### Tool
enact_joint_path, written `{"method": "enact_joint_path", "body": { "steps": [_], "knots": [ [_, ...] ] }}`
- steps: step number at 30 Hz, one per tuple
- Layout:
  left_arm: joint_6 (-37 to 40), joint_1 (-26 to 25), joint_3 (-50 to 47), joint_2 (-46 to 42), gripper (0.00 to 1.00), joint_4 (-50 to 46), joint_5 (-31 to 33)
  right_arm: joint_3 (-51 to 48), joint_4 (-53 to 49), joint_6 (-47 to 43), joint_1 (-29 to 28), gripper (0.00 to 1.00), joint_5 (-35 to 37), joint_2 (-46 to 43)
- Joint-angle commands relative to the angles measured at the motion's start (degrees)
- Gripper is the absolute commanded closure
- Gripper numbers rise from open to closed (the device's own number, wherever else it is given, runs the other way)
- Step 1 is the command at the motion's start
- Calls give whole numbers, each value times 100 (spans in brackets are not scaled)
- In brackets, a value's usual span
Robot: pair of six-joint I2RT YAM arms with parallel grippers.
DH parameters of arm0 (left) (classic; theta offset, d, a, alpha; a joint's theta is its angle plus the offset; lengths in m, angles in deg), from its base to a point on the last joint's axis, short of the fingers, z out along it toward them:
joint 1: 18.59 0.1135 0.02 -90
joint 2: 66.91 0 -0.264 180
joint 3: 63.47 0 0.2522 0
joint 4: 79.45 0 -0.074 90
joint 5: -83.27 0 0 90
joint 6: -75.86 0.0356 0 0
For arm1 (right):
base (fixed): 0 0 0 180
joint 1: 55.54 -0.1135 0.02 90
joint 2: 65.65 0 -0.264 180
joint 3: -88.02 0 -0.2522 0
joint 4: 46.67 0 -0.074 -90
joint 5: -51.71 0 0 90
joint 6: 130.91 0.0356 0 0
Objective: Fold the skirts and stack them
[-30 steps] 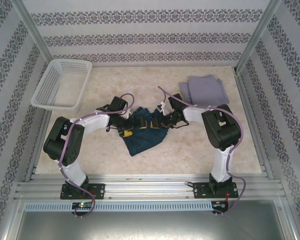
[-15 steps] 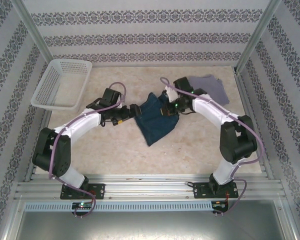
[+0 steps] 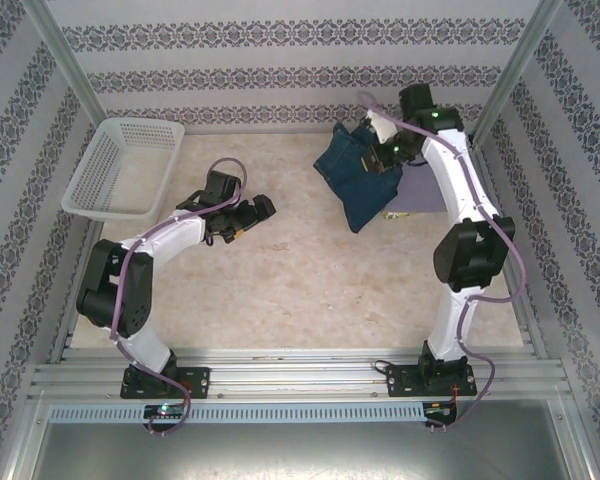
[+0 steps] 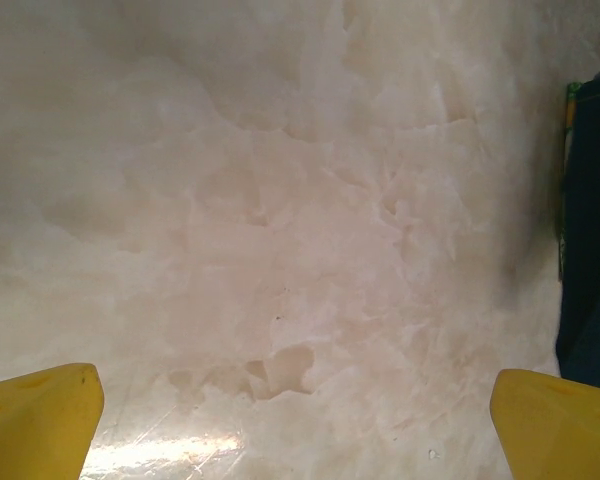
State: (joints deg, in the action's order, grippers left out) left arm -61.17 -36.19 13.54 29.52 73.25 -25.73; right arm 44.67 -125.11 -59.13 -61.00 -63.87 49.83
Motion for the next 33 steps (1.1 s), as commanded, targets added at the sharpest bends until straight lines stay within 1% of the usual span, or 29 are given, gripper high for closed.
{"method": "enact_joint_path", "body": {
  "steps": [1, 4, 7, 9, 11, 14, 16, 19, 21, 23, 24, 25, 27, 29, 30, 31, 33],
  "knots": [
    [-279, 7, 146, 10, 0, 242, 32, 950, -651, -193, 381, 100, -884, 306],
    [-299, 5, 150, 1, 0, 162, 85, 1727, -943, -161, 747, 100, -1618, 792],
    [-294, 5, 187, -26, 0, 8, 142, 2498, -1320, -287, 1090, 100, -2009, 1312],
    [-266, 3, 212, -76, 0, -87, 175, 2802, -1491, -343, 1352, 100, -2259, 1611],
    [-238, 9, 209, -144, 0, -202, 249, 2834, -1423, -328, 1621, 100, -2476, 1818],
    [-176, 11, 197, -250, 0, -384, 326, 2806, -1136, -217, 1958, 100, -2468, 2219],
    [-126, 11, 195, -318, 0, -538, 421, 2777, -815, 18, 2174, 100, -2382, 2542],
    [-107, 3, 65, -460, 0, -618, 554, 2760, -200, 570, 2337, 100, -1532, 2989],
    [-37, 17, 5, -567, 0, -762, 716, 2890, -74, 766, 2364, 99, -932, 3246],
    [143, 15, 15, -686, 0, -1047, 969, 2919, -45, 824, 2343, 73, -455, 3316],
    [242, 30, 25, -750, 0, -1189, 1115, 2884, -7, 882, 2331, 63, -231, 3274],
    [341, 57, 39, -836, 0, -1375, 1300, 2838, 23, 915, 2308, 59, 84, 3172],
    [529, 138, 24, -1081, 0, -1601, 1681, 2635, 152, 953, 2249, 49, 492, 2865],
    [754, 301, -57, -1440, 0, -1727, 2121, 2193, 411, 969, 2177, 27, 890, 2330],
    [862, 382, -109, -1629, 0, -1754, 2327, 1927, 550, 995, 2139, 12, 1098, 2032],
    [1003, 496, -201, -1868, 0, -1769, 2617, 1531, 748, 1047, 2103, 2, 1422, 1645],
    [1274, 734, -479, -2352, 0, -1734, 3293, 482, 1365, 1246, 2040, 2, 2040, 736]
  ]
}}
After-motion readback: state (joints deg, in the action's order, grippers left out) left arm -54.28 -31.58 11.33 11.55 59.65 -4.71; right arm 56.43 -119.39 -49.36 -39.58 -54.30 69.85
